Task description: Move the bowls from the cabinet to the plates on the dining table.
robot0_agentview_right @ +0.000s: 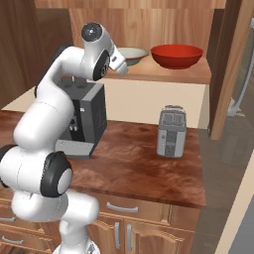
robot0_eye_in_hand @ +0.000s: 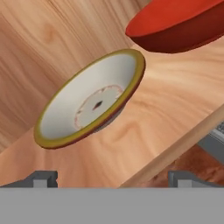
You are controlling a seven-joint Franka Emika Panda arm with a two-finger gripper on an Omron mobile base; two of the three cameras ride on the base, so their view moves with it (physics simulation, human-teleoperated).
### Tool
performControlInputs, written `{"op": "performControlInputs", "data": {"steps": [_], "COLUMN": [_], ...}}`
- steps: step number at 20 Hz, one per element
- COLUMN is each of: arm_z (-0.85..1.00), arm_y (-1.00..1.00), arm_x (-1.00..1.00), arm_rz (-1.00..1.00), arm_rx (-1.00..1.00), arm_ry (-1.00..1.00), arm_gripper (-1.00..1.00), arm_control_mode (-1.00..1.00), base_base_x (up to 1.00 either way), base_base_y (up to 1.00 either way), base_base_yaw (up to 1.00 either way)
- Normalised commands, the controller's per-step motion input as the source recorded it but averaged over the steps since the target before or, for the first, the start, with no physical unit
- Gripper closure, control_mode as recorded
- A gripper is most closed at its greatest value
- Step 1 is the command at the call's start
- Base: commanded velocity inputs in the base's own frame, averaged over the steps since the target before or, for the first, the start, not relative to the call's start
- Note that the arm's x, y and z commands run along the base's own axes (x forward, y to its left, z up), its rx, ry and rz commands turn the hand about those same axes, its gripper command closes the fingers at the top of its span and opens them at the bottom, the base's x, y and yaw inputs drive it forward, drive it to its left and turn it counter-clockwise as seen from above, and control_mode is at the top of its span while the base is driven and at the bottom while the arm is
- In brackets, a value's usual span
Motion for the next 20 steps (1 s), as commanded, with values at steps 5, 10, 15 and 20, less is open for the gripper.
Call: {"op": "performControlInputs", "data": {"steps": [5,10,15,20], "arm_z": [0.0,0.0,0.0,0.0], "arm_y": [-0.15,-0.18,-0.08,0.0], "arm_x": [0.32,0.15,0.17,0.27], "arm_rz": [0.0,0.0,0.0,0.0], "arm_rx": [0.0,0.02,0.03,0.02], "arm_ry": [0.0,0.0,0.0,0.0], "arm_gripper": [-1.0,-1.0,-1.0,-1.0], "arm_control_mode": [-1.0,-1.0,-1.0,-1.0], "base_base_x": [0.0,0.0,0.0,0.0], "base_base_y": [0.0,0.0,0.0,0.0], "base_base_yaw": [0.0,0.0,0.0,0.0]}}
